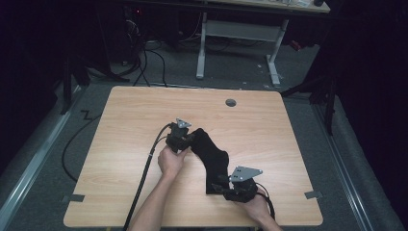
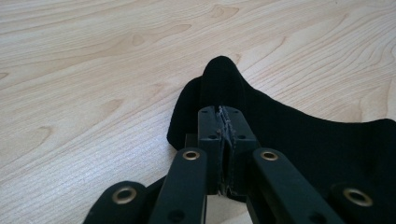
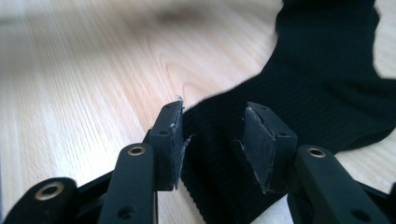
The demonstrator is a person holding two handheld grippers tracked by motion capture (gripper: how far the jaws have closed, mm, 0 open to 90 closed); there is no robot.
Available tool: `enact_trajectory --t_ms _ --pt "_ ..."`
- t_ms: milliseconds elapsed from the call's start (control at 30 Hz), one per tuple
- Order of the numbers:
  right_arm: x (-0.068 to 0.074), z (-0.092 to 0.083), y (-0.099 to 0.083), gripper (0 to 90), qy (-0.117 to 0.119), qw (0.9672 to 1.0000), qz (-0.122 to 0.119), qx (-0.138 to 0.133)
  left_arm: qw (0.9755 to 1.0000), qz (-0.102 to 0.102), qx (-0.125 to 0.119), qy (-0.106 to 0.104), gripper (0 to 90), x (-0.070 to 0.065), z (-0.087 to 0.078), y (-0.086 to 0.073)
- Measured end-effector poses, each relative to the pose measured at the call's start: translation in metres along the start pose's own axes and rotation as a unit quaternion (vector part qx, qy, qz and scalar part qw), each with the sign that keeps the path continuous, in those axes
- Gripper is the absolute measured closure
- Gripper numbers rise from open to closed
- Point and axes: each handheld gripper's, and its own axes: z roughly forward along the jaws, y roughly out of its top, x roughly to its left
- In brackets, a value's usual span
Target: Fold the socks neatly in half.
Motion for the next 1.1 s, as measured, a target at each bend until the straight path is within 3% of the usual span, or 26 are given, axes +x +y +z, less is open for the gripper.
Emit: enact_trajectory --t_ms 200,300,367,467,533,633,733,967,1100 --pt "-0.007 -0.005 0.004 56.7 0.007 0.9995 0.023 -0.020 1.0000 0.002 0.002 -0.001 87.1 0.000 0.000 -0.001" --pt "-0.009 -0.002 0.006 62.2 -0.020 0.9992 0.035 -0.004 1.0000 0.003 0.004 -0.002 87.1 -0.001 0.001 -0.001" --pt "-0.010 0.001 0.006 62.9 -0.018 0.9992 0.036 0.002 1.0000 0.005 0.004 -0.003 87.1 -0.002 0.001 -0.001" --pt "-0.008 0.006 0.005 60.5 0.008 0.9994 0.027 0.023 1.0000 0.008 0.002 -0.003 87.1 -0.003 0.000 -0.001" --pt "-0.006 0.010 0.003 60.8 0.009 0.9989 0.020 0.041 1.0000 0.008 0.002 -0.003 87.1 -0.003 0.000 -0.001" --pt "-0.006 0.015 0.000 75.0 0.009 0.9982 0.018 0.056 1.0000 0.009 0.002 -0.003 87.1 -0.003 0.000 -0.001" --pt "-0.004 0.014 0.001 84.8 0.001 0.9986 0.005 0.052 1.0000 0.007 -0.001 -0.006 87.1 -0.002 -0.001 0.000" --pt "0.000 -0.004 0.015 85.8 -0.026 0.9992 -0.019 0.021 0.9999 -0.001 -0.011 -0.013 87.1 -0.001 -0.006 0.005" --pt "0.004 -0.011 0.023 85.7 -0.022 0.9992 -0.030 0.011 0.9999 0.002 -0.009 -0.012 87.2 -0.002 -0.005 0.005"
